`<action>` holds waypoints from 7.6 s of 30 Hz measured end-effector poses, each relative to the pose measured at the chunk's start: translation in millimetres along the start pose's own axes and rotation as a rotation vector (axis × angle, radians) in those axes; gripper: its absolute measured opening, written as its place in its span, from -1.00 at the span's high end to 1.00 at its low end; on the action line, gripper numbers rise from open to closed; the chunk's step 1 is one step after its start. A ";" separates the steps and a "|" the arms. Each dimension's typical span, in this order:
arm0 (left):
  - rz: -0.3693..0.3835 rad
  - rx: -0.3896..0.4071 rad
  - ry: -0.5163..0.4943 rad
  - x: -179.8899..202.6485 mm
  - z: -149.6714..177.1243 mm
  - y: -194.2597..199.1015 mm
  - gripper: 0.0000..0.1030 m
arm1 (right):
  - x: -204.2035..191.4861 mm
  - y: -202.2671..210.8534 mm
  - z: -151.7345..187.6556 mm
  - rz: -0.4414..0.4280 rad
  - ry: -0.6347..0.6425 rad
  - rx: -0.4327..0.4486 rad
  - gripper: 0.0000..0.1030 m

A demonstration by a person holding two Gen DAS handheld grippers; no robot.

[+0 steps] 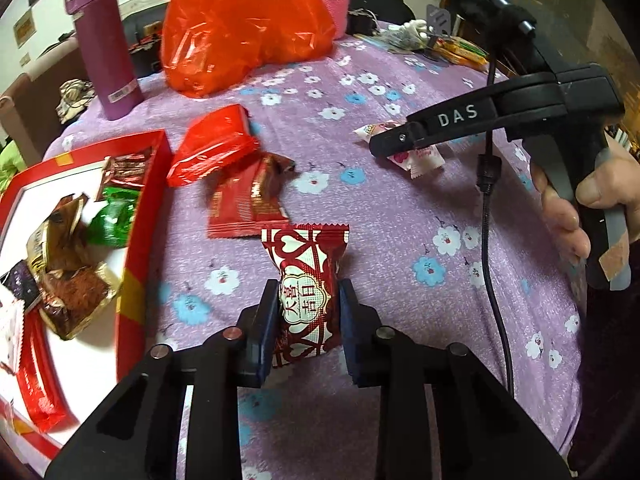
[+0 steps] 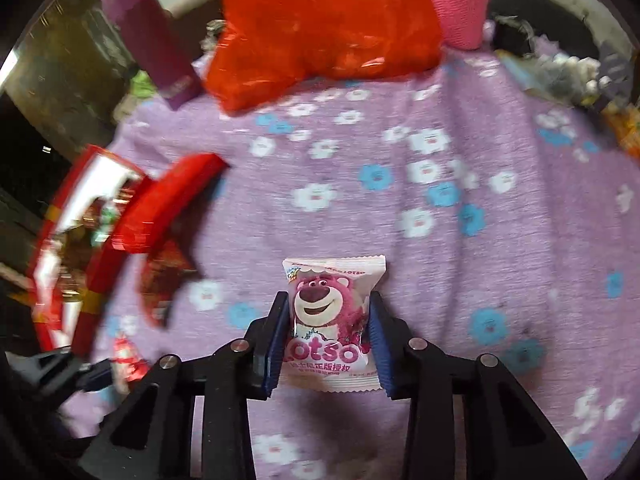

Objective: Organize snacks
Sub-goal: 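Carry both packets into the red box and open both grippers, then move the right gripper to a small red packet and grasp it, then lift the small red packet with the right gripper while the left approaches the long red packet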

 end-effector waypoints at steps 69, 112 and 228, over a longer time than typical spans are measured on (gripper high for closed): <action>-0.563 0.222 0.352 -203.7 34.4 98.9 0.50 | -213.4 -0.2 -35.4 -0.622 -0.026 0.115 0.27; -0.903 0.232 0.413 -214.7 38.6 107.0 -0.61 | -167.1 -0.3 -44.9 -0.409 -0.207 0.466 -0.43; -0.398 -0.190 0.101 -69.1 -141.3 -62.6 -0.63 | 13.0 10.9 17.4 -0.012 -0.010 -0.060 0.41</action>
Point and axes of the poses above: each gripper's, at about its wrist camera, not at the fingertips, and y roughly against the way its jaws point, x to its right, z to its underside, the point moved 4 cm from there along -y, roughly the way its jaws point, and after that the axes turned 2 degrees about -z, right-handed, at the moved point
